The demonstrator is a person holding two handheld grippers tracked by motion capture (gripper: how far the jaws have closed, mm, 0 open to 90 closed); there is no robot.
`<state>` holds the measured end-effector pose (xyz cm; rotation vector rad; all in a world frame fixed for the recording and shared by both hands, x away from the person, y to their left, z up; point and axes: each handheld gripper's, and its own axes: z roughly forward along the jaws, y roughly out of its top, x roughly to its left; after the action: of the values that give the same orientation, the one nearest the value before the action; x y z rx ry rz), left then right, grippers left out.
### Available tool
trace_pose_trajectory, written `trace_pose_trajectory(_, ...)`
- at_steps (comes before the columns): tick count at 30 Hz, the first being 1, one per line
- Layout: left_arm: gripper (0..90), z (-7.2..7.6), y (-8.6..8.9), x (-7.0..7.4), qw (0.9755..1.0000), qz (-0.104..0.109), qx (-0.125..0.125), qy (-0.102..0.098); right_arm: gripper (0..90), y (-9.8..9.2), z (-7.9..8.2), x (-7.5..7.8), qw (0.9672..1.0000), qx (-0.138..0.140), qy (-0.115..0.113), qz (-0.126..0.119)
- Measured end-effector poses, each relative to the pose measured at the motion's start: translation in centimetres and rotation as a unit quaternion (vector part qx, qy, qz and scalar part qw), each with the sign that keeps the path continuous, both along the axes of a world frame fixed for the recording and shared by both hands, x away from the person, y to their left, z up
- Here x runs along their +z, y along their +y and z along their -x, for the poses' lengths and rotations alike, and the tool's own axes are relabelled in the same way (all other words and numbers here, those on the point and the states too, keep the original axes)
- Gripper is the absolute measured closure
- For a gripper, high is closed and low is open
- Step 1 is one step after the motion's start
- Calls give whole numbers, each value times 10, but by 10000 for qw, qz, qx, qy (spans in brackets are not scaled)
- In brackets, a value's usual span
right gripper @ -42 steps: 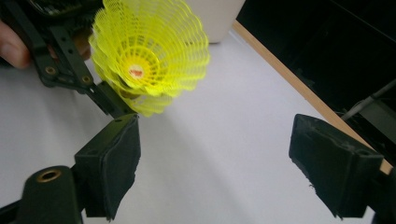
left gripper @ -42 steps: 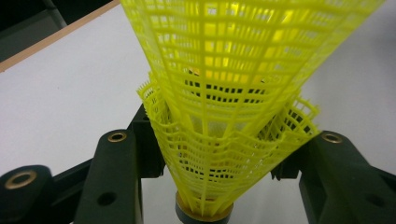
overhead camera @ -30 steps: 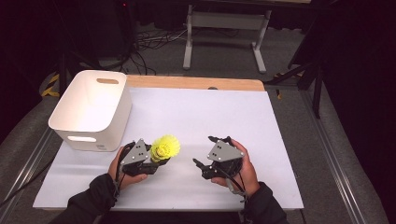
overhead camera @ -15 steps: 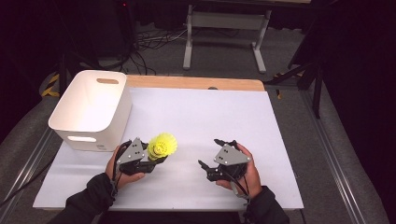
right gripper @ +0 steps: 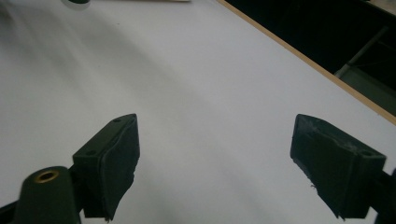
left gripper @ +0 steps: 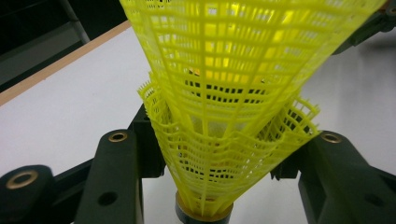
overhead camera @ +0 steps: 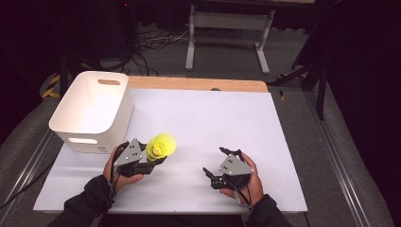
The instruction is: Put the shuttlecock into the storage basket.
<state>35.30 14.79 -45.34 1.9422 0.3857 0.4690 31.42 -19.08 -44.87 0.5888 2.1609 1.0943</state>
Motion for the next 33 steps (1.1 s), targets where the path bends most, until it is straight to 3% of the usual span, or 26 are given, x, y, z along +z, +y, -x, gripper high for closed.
trace_pose_trajectory(5, 498, 0, 4, 2, 10000, 22, 46, -18, 149, -7, 1, -6, 9999, 102, 63, -75)
trace_pose_trajectory(15, 499, 2, 12, 8, 9998, 95, 137, -65, 120, -17, 1, -16, 9999, -14, 112, -120)
trace_pose_trajectory(33, 499, 0, 31, 18, 9989, 282, 343, -167, 114, -18, -2, -15, 9998, -83, 44, -162)
